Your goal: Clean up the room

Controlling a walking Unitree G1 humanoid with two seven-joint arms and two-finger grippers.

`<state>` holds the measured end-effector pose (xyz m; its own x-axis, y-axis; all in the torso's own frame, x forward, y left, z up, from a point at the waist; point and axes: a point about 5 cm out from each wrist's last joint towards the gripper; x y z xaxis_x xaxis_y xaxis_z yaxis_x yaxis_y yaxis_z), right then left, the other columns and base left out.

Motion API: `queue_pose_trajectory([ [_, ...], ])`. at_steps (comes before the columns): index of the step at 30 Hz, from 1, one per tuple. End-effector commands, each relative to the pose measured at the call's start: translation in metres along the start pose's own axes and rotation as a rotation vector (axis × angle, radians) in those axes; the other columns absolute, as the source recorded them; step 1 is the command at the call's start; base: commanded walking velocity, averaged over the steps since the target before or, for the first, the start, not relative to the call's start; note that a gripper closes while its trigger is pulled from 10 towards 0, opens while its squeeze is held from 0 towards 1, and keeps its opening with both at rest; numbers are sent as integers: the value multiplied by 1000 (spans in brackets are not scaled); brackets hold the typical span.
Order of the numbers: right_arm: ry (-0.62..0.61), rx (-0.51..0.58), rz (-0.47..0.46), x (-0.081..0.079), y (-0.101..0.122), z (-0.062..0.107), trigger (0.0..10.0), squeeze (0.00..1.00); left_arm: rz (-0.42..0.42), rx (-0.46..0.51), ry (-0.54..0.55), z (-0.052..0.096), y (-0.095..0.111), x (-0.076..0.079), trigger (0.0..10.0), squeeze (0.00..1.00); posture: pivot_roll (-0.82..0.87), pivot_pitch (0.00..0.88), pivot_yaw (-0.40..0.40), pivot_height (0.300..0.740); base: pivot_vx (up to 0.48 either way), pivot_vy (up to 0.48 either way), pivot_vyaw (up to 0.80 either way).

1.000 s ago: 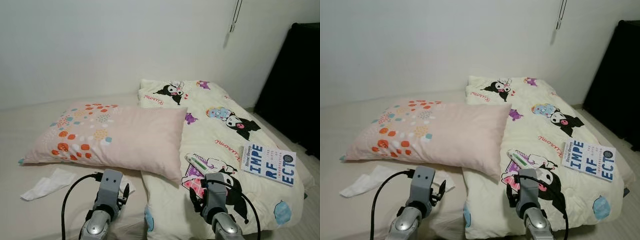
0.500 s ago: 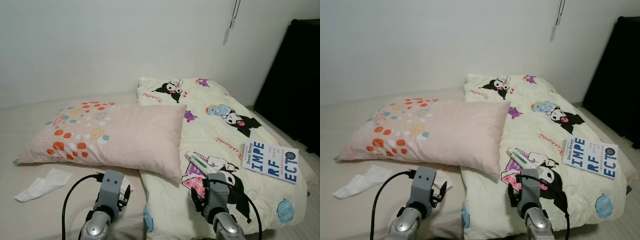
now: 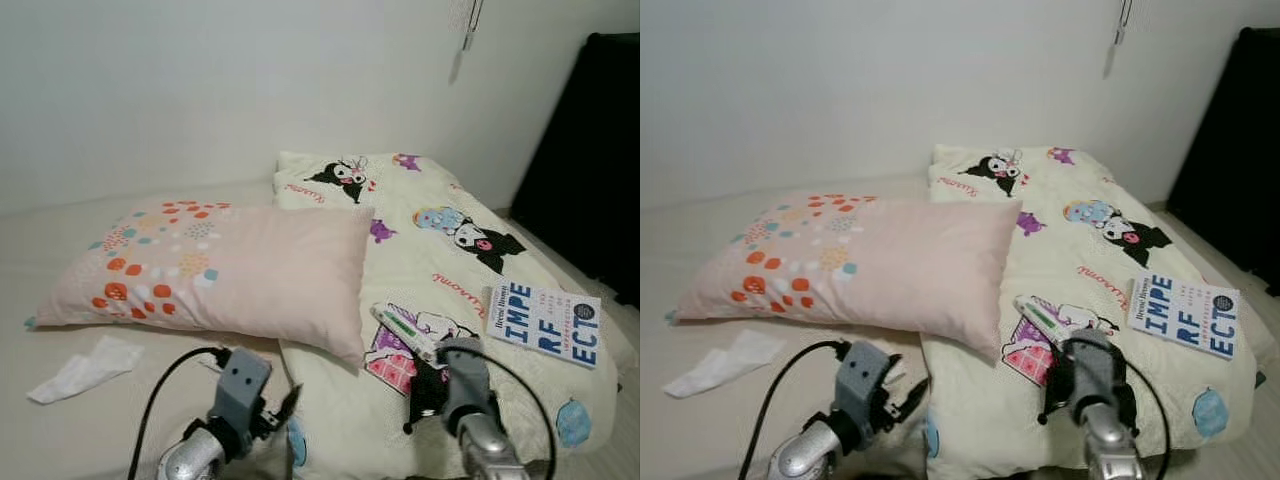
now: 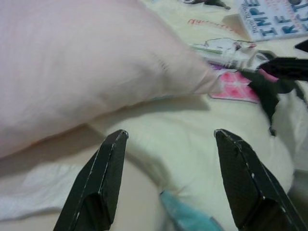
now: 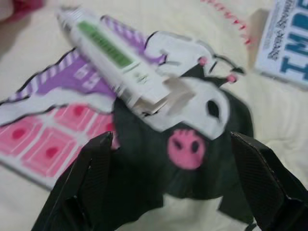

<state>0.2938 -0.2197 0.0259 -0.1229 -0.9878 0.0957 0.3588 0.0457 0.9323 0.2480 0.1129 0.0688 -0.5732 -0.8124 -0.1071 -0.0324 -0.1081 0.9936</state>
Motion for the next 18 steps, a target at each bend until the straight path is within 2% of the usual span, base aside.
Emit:
queue_pose_trajectory([
  [1,5,11,-37,4,3,-2,10000,1000,-7,30,-72,2,8,6,10000,0,36,112,-32,602,0,0,0],
  [6,54,44,-52,8,17,-9,10000,1000,-41,63,-102,2,19,9,10000,0,49,134,-32,602,0,0,0],
  [13,119,40,-118,12,41,-22,10000,1000,-97,110,-26,-6,32,4,10000,0,71,167,-29,602,0,0,0],
  [14,130,28,-125,13,45,-24,10000,596,-88,117,-26,-6,36,4,10000,0,82,182,-28,602,0,0,0],
  [15,138,12,-125,15,50,-27,10000,0,-71,122,-31,-7,39,5,10000,0,89,190,-26,602,0,0,0],
  [18,141,1,-113,17,57,-31,10000,0,-53,126,-44,-7,45,8,10000,0,101,205,-23,602,0,0,0],
])
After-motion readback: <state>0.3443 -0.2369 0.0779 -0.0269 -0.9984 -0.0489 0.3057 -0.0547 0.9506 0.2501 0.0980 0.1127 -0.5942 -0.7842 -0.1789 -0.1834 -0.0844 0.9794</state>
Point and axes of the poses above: a point about 5 cm out from each wrist's last joint towards the gripper, its own z axis pointing back from the gripper into the wrist, its own y axis along the axis of the wrist's last joint, x = y × z, and after that the axes turned 1 degree about -z, right-handed
